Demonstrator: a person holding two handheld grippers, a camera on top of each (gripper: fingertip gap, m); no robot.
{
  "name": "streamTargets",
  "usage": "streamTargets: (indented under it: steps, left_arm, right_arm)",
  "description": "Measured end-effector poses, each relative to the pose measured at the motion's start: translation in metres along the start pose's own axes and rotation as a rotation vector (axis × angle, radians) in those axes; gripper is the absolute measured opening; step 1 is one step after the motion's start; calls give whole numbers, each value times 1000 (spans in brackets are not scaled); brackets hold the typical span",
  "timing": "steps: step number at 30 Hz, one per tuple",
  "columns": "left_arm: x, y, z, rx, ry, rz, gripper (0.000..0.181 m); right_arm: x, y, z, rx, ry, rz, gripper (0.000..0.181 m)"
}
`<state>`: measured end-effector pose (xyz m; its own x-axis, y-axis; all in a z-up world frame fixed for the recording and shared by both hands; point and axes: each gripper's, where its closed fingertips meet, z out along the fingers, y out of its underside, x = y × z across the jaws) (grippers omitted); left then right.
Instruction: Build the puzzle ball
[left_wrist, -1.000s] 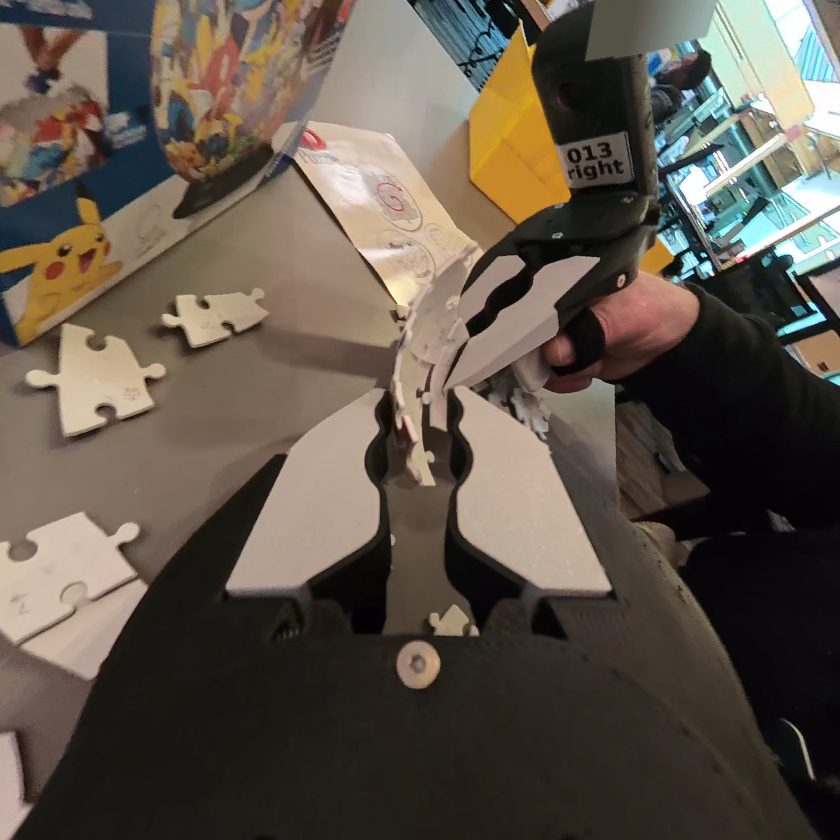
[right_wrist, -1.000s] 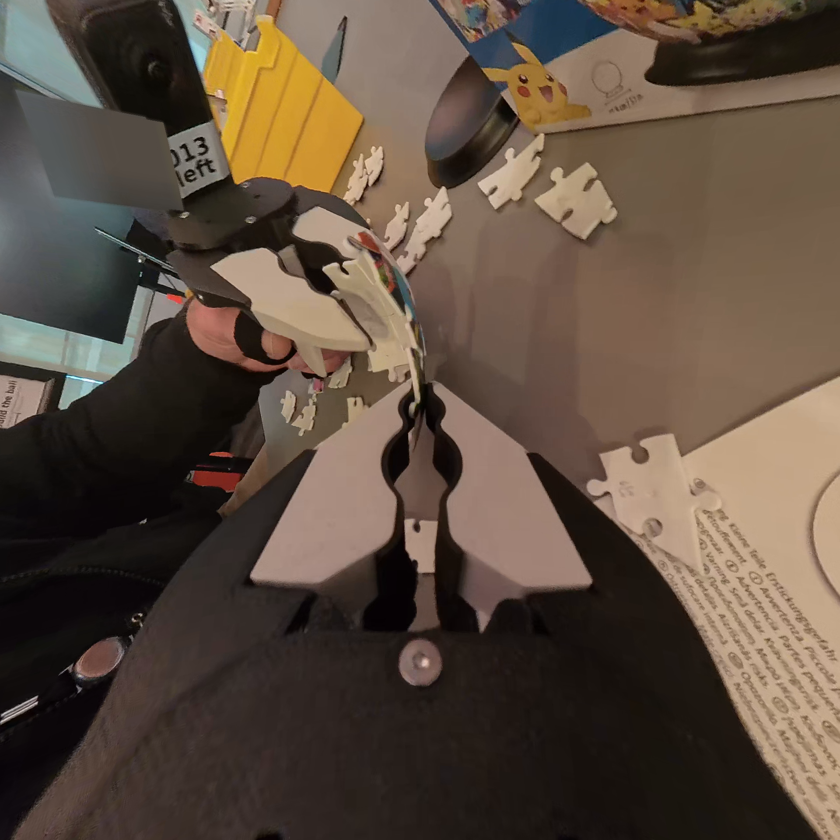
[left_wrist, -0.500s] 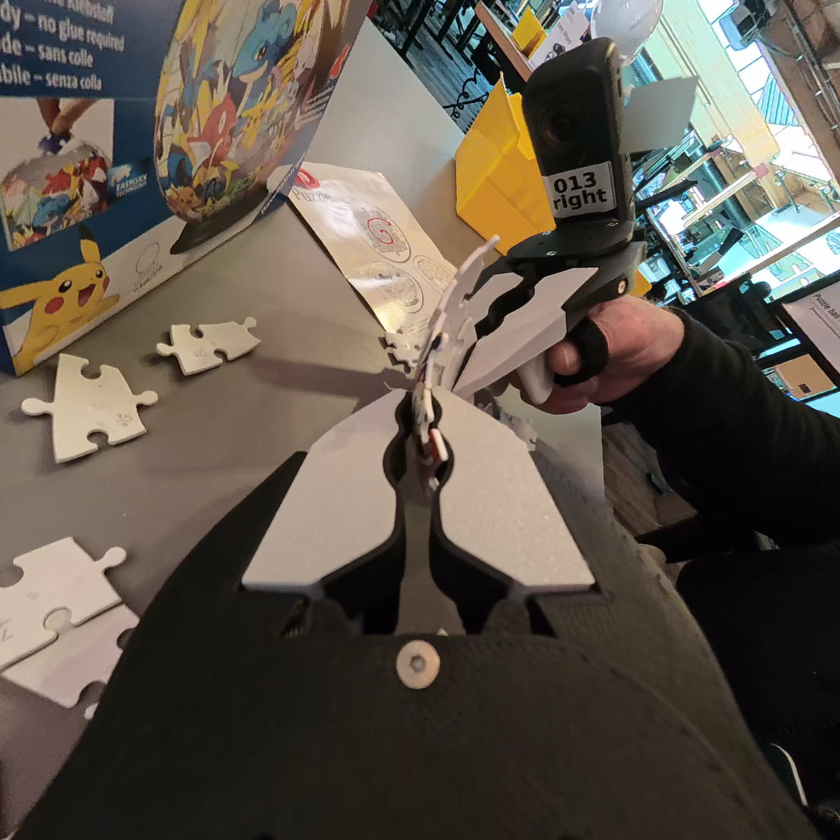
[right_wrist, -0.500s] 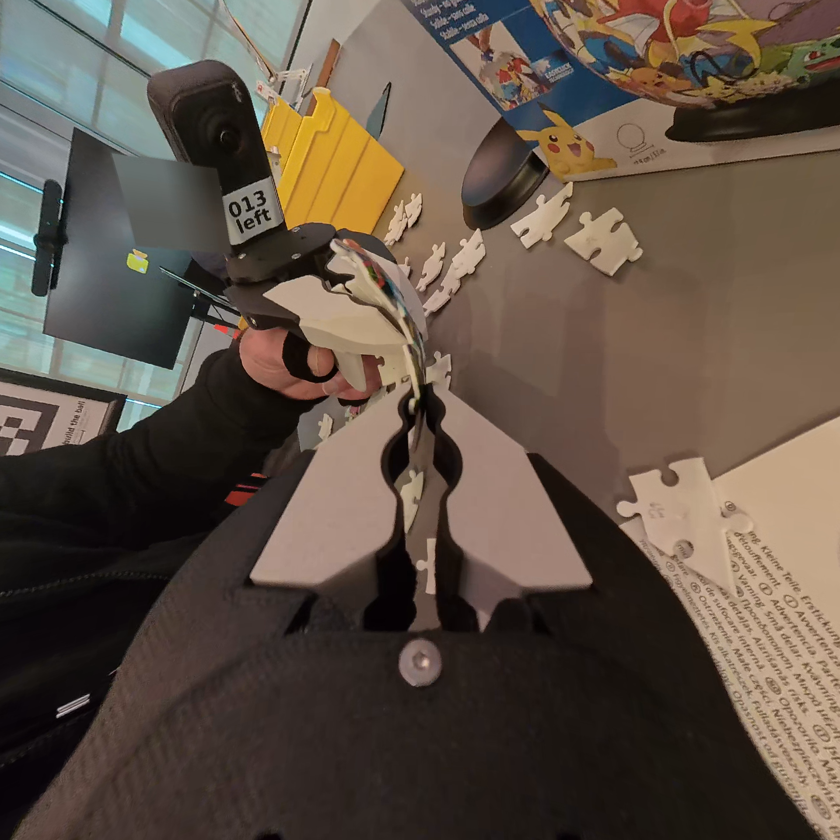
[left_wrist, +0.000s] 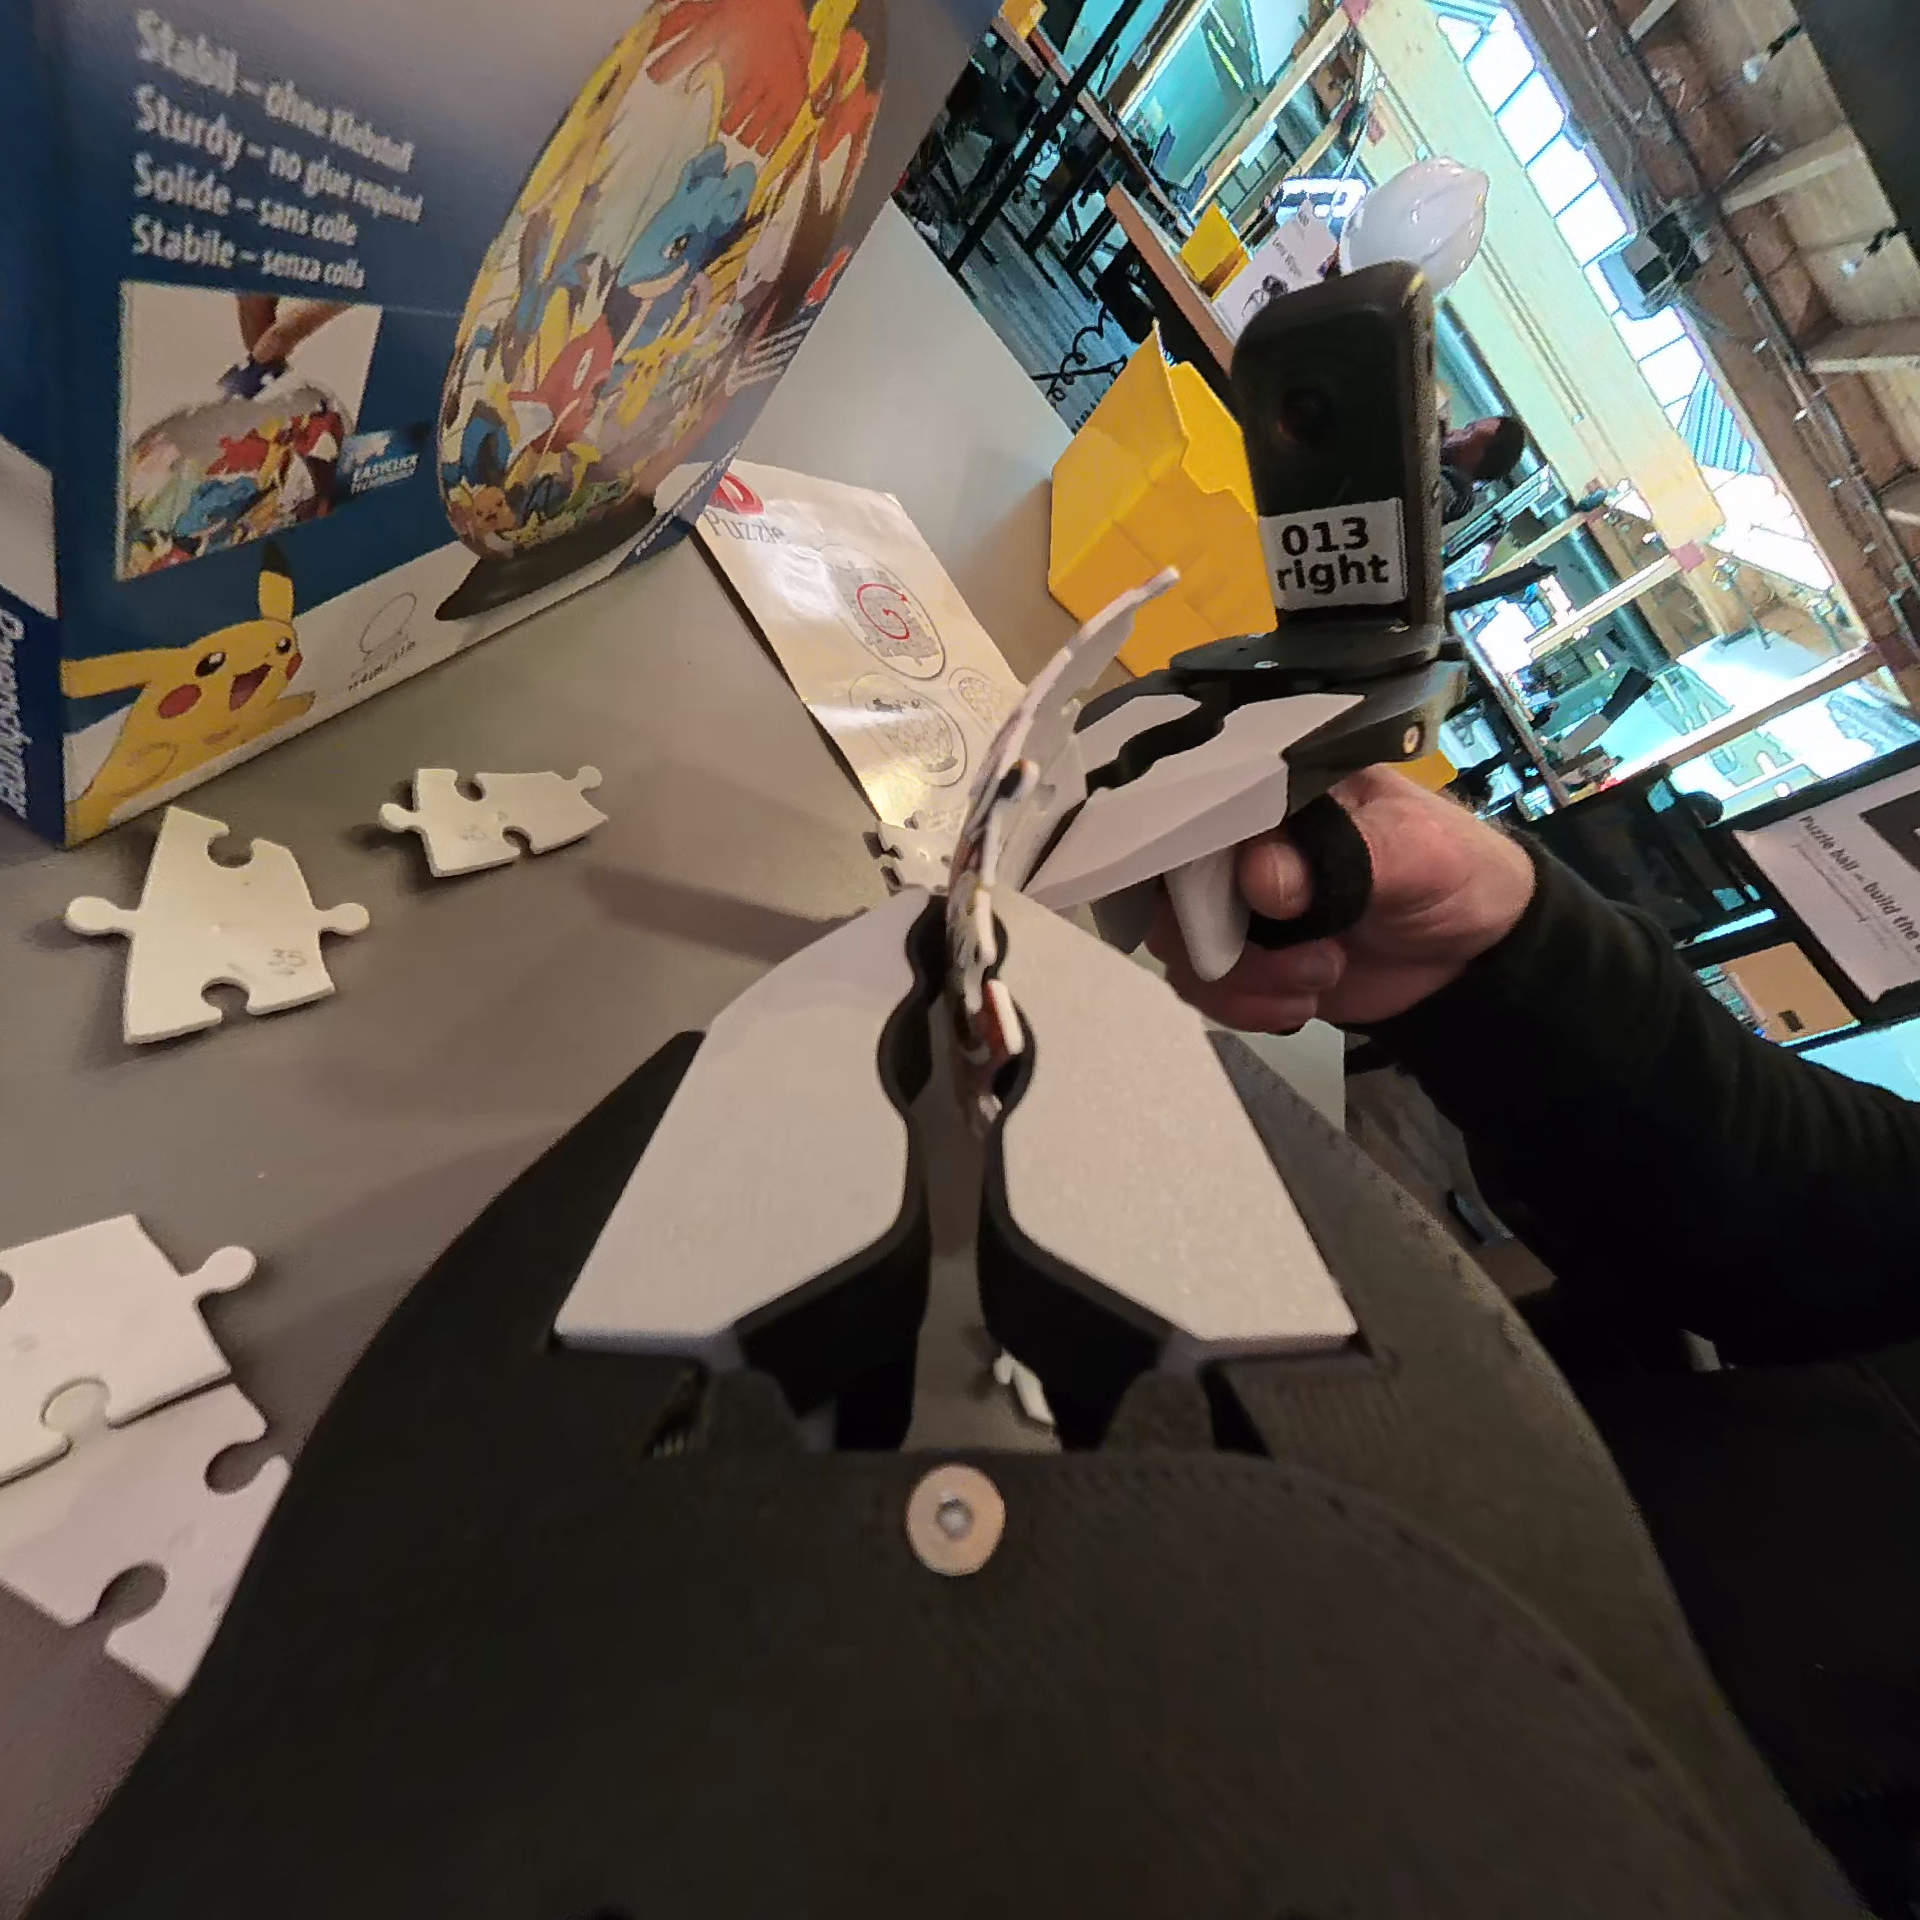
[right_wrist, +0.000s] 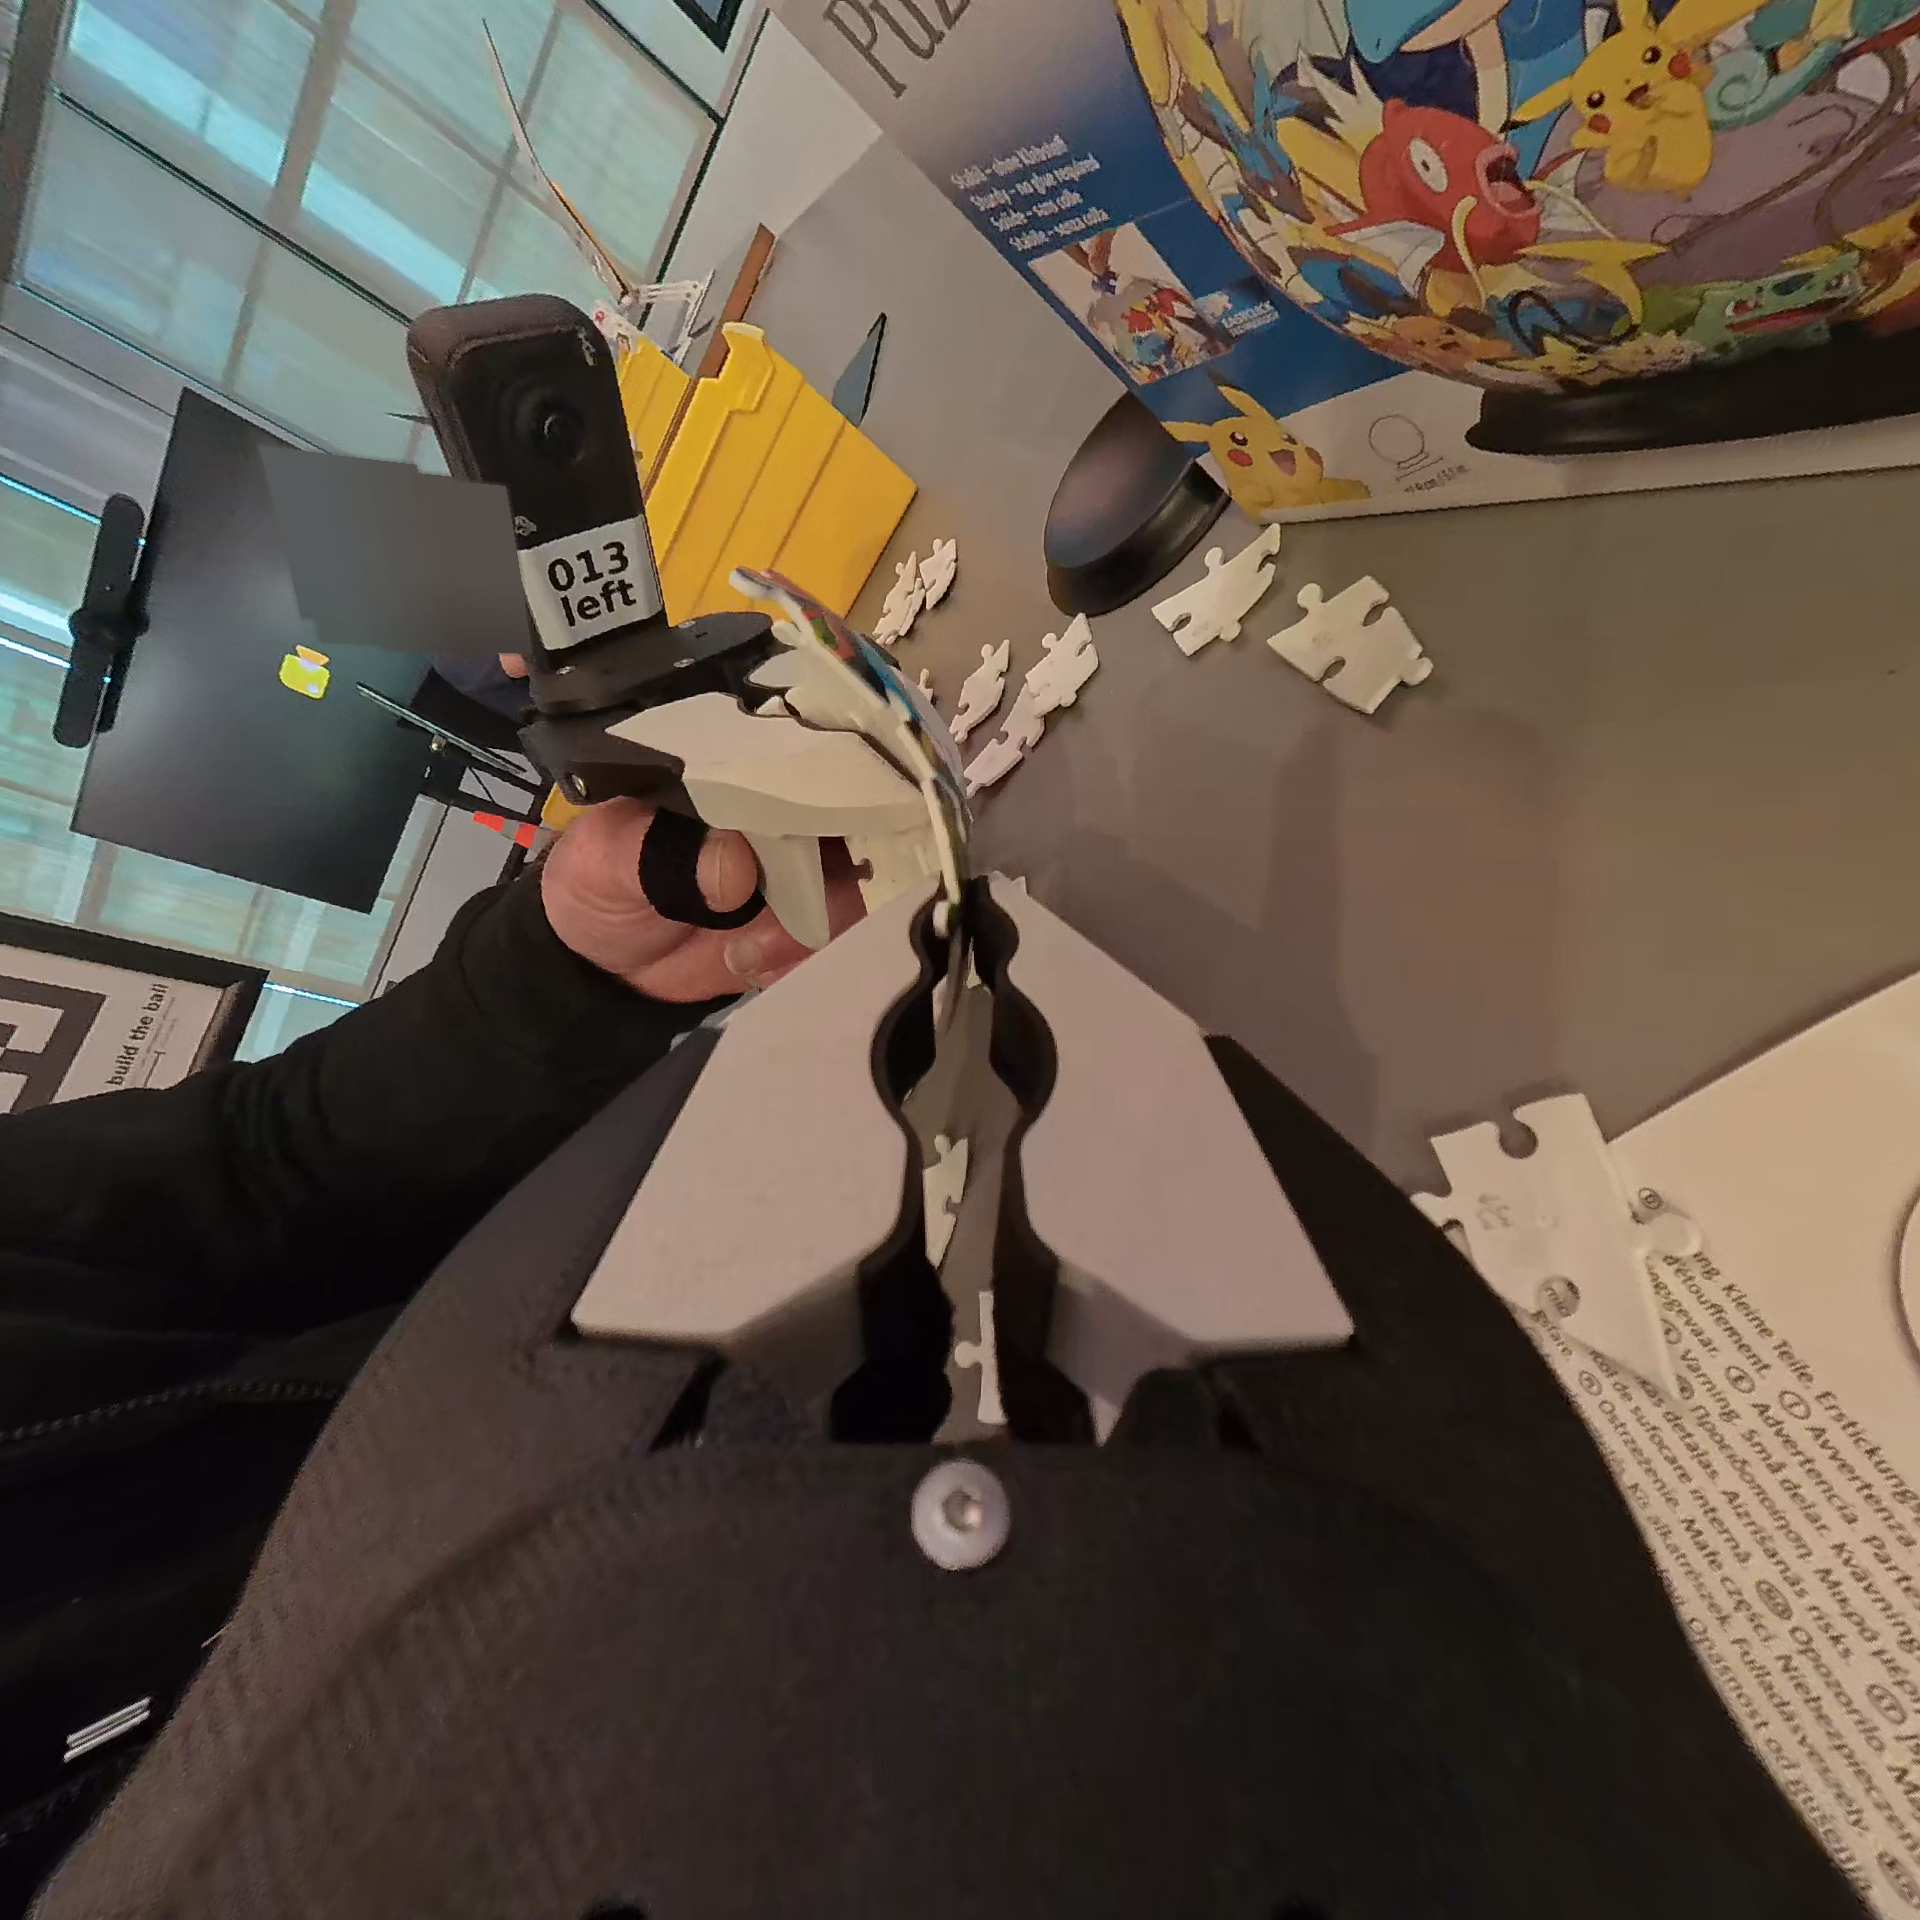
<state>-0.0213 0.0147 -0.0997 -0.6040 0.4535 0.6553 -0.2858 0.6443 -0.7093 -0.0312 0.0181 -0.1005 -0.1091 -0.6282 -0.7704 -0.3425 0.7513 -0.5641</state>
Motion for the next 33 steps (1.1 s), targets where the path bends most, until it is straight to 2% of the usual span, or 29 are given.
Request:
streamTargets:
  steps: [9, 18, 33]
  left_arm:
    - [2, -6, 0, 59, 19, -73, 3]
    - [9, -14, 0, 110, 45, -103, 3]
    - [11, -21, -1, 166, 34, -78, 3]
  right_arm:
    - [-4, -11, -1, 68, -11, -24, 1]
    - [-11, -5, 2, 25, -30, -65, 2]
    - [-14, -14, 0, 103, -115, 57, 0]
